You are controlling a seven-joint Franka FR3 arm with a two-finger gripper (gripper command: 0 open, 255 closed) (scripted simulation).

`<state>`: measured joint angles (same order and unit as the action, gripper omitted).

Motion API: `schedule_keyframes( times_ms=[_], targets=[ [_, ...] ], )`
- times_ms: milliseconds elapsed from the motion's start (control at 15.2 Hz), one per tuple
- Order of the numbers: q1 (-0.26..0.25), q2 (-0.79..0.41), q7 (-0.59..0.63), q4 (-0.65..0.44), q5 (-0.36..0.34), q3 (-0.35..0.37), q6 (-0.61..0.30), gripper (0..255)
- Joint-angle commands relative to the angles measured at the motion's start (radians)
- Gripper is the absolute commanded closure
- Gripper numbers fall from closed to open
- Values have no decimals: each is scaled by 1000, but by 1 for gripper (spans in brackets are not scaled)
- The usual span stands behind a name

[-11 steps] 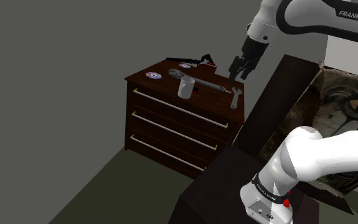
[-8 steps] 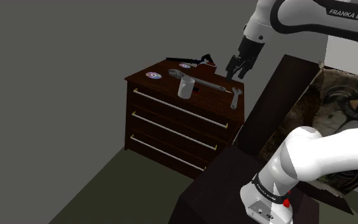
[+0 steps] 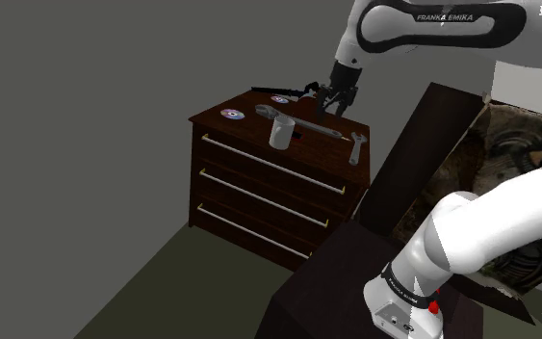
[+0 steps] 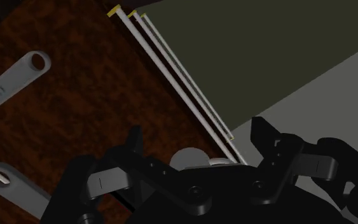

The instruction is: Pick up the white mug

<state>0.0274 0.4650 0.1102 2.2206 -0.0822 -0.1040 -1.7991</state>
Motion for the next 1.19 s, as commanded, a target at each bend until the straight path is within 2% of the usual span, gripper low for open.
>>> schedule_keyframes(
  times_ms=[0, 396, 792, 1122],
  targets=[
    [1, -88, -4, -53, 13, -14, -24, 0],
    [11, -341, -36, -231, 64, -59, -61, 0],
    [38, -601, -73, -457, 137, -88, -51, 0],
    [40, -618, -77, -423, 142, -87, -101, 0]
  ],
)
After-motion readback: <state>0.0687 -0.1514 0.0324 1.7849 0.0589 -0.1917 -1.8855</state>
